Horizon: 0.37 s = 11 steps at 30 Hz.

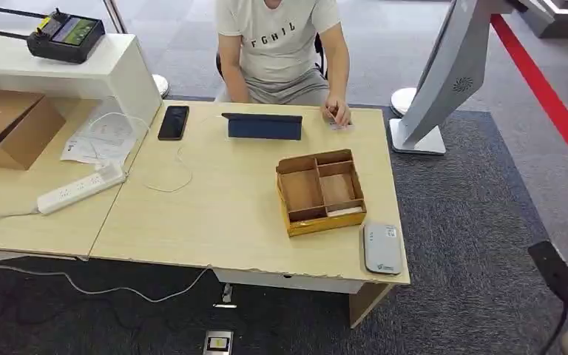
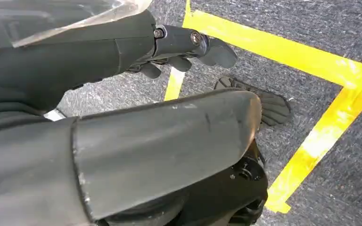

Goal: Pass the card to the sensor for recognition and then transmit it.

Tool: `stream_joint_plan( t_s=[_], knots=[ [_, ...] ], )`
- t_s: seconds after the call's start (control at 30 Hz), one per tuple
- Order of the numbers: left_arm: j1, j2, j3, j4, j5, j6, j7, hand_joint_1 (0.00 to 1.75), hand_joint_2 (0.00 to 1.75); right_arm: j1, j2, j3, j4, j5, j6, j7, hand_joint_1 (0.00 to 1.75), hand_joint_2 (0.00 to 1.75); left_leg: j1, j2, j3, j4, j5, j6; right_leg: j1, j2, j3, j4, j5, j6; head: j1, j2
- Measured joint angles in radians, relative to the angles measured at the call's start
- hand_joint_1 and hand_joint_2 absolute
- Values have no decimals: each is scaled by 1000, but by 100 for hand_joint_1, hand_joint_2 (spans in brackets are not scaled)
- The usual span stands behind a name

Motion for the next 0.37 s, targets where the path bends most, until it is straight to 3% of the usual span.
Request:
stream_joint_plan(
  t_s=[0.07,0.13,0.23,0.37],
  knots=[
    [0,-7,0,0,-2,16,-19,0,0,17,100,-49,84,-99,-32,-93,0,0,1,1,0,0,-1,-1,2,0,0,0,0,-1,0,0],
    [-1,-13,0,0,-4,29,-45,0,0,26,194,-93,153,-151,-50,-131,0,0,3,2,0,-1,0,-2,3,1,0,1,0,-2,0,0],
    [-3,-17,0,-3,-6,37,-67,0,0,27,339,-160,243,-194,-62,-108,0,0,4,3,1,-2,0,-4,5,2,0,1,-1,-4,0,0],
    [-4,-23,0,-10,-6,80,-105,0,0,27,479,-220,328,-207,-56,-86,0,0,5,3,1,-2,0,-6,6,2,-1,2,-1,-6,0,0]
  ],
)
